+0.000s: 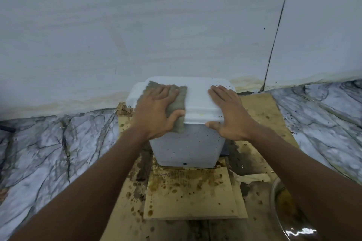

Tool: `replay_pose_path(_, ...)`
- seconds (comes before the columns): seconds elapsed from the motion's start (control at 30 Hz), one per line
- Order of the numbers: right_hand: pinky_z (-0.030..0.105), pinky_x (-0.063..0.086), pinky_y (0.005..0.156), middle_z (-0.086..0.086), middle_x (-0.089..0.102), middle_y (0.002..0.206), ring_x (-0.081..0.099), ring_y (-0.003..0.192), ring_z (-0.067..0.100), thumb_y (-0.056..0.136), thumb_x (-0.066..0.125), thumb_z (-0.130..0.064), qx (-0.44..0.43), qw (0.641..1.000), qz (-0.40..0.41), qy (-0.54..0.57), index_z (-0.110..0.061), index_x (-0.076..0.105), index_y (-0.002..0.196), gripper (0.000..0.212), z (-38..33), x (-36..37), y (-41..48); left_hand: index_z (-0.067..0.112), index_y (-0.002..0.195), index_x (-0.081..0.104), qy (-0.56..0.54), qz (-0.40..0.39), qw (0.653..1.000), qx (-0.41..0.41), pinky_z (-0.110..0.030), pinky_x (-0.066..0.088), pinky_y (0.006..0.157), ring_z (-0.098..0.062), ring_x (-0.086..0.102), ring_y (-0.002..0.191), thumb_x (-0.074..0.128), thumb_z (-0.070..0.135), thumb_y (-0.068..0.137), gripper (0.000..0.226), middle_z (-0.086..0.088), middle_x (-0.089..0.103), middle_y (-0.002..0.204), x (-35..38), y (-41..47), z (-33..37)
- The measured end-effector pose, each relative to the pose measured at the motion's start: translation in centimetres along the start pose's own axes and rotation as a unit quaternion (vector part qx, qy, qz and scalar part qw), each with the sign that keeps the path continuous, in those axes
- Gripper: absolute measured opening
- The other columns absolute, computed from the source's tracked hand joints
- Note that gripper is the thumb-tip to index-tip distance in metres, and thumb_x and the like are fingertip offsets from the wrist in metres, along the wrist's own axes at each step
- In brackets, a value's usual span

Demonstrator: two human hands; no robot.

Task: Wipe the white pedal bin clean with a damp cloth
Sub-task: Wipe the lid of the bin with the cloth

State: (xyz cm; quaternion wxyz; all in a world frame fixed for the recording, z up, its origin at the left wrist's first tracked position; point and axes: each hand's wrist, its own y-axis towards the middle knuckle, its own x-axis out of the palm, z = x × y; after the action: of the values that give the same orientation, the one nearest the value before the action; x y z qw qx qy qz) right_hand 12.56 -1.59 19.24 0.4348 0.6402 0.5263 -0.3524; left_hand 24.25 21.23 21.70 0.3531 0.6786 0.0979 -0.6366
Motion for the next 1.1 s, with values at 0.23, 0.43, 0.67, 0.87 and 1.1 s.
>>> replay_pose_path(0.23,0.032,-0.009,0.124,0.001,0.003,0.17,-0.005,0.156,0.017,0.08,0.057,-0.062,-0.003,1.0,-0.004,0.024,-0.015,0.008,0.161,0.105,0.1,-0.3,-0.1,0.021,0.154,0.038,0.004,-0.029,1.0,0.009,-0.043,0.021,0.123,-0.025,0.032,0.148,0.037,0.064,0.097,0.071,-0.007,0.041,0.158,1.7,1.7,4.3)
replay_pose_path(0.43,0.024,-0.019,0.116,-0.001,-0.004,0.17,-0.011,0.155,0.014,0.092,0.066,-0.048,-0.002,1.0,-0.011,0.014,-0.015,0.003,0.161,0.099,-0.1,-0.2,-0.1,0.026,0.152,0.042,-0.003,-0.022,0.999,-0.038,-0.045,0.023,0.121,-0.024,0.033,0.147,0.042,0.07,0.092,0.074,-0.005,0.042,0.157,-0.2,-0.5,-0.2)
replay_pose_path(0.67,0.027,-0.015,0.121,0.0,-0.001,0.17,-0.01,0.155,0.014,0.089,0.072,-0.039,0.007,1.0,-0.016,0.023,-0.012,0.005,0.161,0.102,0.3,-0.3,-0.2,0.019,0.153,0.039,0.047,-0.029,0.998,-0.035,-0.045,0.02,0.121,-0.028,0.033,0.146,0.025,0.072,0.092,0.082,-0.011,0.041,0.157,1.5,1.7,6.6)
replay_pose_path(0.87,0.024,-0.01,0.12,-0.006,0.003,0.169,-0.005,0.155,0.009,0.091,0.07,-0.043,0.028,0.994,-0.011,0.104,-0.018,0.007,0.162,0.098,-0.5,-1.1,-0.5,0.028,0.152,0.04,-0.19,-0.029,0.975,-0.108,-0.045,0.022,0.122,-0.021,0.032,0.147,0.032,0.056,0.103,0.057,0.001,0.04,0.158,-0.9,2.3,3.6)
replay_pose_path(1.1,0.026,-0.015,0.121,-0.003,0.0,0.17,-0.015,0.154,0.008,0.103,0.044,-0.042,-0.02,0.994,0.095,0.051,-0.018,0.015,0.161,0.07,-6.4,-1.5,1.9,0.006,0.15,0.042,-0.095,-0.046,0.981,-0.16,-0.037,0.023,0.119,-0.027,0.032,0.146,0.034,0.022,0.108,0.046,-0.014,0.041,0.156,-0.6,2.8,-2.3)
